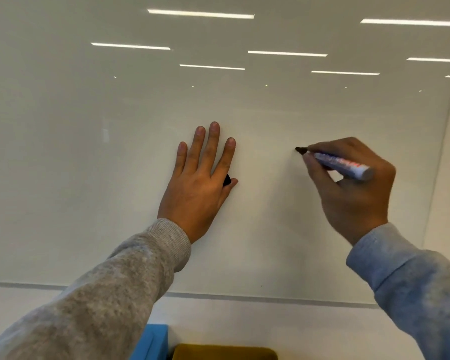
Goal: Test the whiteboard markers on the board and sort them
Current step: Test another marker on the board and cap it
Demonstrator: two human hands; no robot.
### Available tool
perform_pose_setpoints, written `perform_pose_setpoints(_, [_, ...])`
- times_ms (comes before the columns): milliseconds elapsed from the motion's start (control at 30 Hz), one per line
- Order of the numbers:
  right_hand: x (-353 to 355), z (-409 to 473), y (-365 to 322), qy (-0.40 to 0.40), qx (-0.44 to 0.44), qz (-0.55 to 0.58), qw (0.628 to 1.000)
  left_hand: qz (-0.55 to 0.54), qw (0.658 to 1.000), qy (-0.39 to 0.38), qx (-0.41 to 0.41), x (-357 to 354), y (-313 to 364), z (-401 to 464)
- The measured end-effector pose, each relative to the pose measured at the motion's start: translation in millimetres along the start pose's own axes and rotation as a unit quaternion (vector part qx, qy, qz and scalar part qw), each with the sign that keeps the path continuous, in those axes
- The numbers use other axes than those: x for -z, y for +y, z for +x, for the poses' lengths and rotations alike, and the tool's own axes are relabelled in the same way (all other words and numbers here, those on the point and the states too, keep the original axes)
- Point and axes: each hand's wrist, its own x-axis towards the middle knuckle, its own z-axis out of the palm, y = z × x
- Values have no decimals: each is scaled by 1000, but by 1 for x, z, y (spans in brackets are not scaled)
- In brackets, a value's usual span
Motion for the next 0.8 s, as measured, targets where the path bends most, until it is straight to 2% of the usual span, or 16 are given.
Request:
perform_pose_setpoints(33, [-1,-7,-2,-20,9,-4,1000,1,1000,1,0,0,0,0])
perform_pose_setpoints(133, [-8,-33,-8,-148,63,-21,987,3,1000,2,-1,-2,-1,-1])
perform_pose_setpoints(167, [-6,-31,-7,-156,64,-14,986,3,1000,2,0,-2,-1,-1])
perform_pose_setpoints(300, [3,-6,-1,-59,-15,8,998,3,1000,-1,0,0,0,0])
perform_pose_setpoints(367, [1,-8,-1,-51,-41,-6,998,3,1000,-4,1,0,-1,0])
perform_pose_setpoints(467, [0,-15,-2,-63,-39,-26,997,2,1000,-6,0,0,-1,0])
perform_pose_setpoints(567, [1,-20,-2,-75,3,-9,997,4,1000,-7,0,-1,0,0])
perform_pose_setpoints(733, [-8,-37,-10,-192,64,11,979,1,1000,-5,4,-1,0,1])
perform_pose_setpoints(800, [-6,-25,-8,-168,77,13,983,0,1000,-6,3,0,0,0])
